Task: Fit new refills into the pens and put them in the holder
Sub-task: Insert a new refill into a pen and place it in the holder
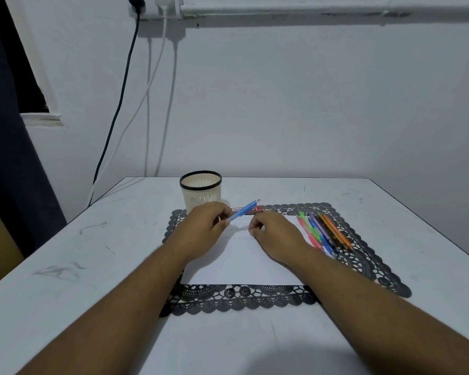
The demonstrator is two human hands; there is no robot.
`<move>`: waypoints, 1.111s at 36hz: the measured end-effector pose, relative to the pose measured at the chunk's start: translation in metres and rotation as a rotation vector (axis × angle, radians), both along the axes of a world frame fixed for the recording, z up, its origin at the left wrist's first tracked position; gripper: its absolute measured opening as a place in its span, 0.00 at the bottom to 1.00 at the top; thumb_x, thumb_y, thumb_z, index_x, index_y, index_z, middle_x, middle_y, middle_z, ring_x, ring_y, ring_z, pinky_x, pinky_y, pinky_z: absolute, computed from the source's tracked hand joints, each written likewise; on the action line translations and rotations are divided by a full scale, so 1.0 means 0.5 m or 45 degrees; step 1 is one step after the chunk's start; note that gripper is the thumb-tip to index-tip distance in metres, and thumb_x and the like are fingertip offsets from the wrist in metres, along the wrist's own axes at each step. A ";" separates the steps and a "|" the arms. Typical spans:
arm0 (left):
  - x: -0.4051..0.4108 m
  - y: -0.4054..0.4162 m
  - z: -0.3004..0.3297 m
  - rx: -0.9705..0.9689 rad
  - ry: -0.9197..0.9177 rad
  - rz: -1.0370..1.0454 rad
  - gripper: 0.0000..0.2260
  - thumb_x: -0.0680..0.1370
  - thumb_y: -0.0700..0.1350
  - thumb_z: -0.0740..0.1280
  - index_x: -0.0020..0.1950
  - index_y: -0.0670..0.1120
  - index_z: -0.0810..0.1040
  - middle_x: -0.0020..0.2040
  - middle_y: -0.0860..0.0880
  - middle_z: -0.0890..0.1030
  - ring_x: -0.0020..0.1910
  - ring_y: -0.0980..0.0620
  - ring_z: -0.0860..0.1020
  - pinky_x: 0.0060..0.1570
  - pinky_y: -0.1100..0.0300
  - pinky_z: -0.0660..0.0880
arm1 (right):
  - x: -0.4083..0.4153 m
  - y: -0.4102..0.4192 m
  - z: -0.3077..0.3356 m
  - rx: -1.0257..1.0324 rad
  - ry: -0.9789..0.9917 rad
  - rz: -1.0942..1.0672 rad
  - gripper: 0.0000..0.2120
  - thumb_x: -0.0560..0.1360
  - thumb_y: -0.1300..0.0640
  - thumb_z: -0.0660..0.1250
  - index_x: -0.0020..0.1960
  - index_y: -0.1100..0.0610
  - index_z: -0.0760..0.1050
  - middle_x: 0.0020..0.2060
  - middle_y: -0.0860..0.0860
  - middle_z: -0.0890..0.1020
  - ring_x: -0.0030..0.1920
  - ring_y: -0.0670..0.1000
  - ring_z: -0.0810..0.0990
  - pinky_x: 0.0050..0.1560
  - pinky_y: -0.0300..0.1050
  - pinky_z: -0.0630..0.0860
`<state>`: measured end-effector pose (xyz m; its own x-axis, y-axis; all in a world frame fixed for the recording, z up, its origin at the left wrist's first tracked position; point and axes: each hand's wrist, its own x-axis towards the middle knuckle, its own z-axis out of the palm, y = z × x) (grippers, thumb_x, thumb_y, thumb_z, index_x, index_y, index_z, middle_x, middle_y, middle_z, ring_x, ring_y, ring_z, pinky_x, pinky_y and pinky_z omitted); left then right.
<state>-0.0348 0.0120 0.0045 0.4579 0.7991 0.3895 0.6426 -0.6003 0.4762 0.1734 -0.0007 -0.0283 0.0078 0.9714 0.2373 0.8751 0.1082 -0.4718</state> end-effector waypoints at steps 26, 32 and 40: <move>0.004 0.006 -0.008 0.057 0.030 -0.044 0.06 0.83 0.44 0.66 0.57 0.51 0.81 0.48 0.56 0.79 0.46 0.59 0.75 0.41 0.70 0.68 | 0.044 -0.037 0.054 0.350 1.352 -0.045 0.02 0.77 0.64 0.74 0.48 0.59 0.85 0.36 0.48 0.84 0.35 0.46 0.76 0.33 0.41 0.74; 0.006 0.010 -0.011 0.080 0.049 -0.064 0.05 0.83 0.44 0.66 0.55 0.53 0.80 0.46 0.59 0.77 0.45 0.60 0.74 0.40 0.68 0.68 | 0.041 -0.038 0.048 0.344 1.251 0.012 0.04 0.79 0.63 0.72 0.50 0.58 0.86 0.38 0.51 0.85 0.35 0.47 0.76 0.36 0.45 0.74; 0.001 0.023 -0.021 0.080 0.072 -0.098 0.05 0.83 0.44 0.66 0.55 0.54 0.79 0.46 0.59 0.77 0.45 0.58 0.75 0.44 0.57 0.72 | 0.047 -0.044 0.049 0.403 1.022 0.056 0.05 0.79 0.63 0.71 0.51 0.59 0.85 0.34 0.44 0.83 0.32 0.38 0.78 0.35 0.34 0.72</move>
<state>-0.0341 0.0236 -0.0061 0.5400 0.7353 0.4095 0.6181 -0.6767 0.4000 0.1971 -0.0225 -0.0036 0.2529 0.8640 0.4354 0.2819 0.3647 -0.8874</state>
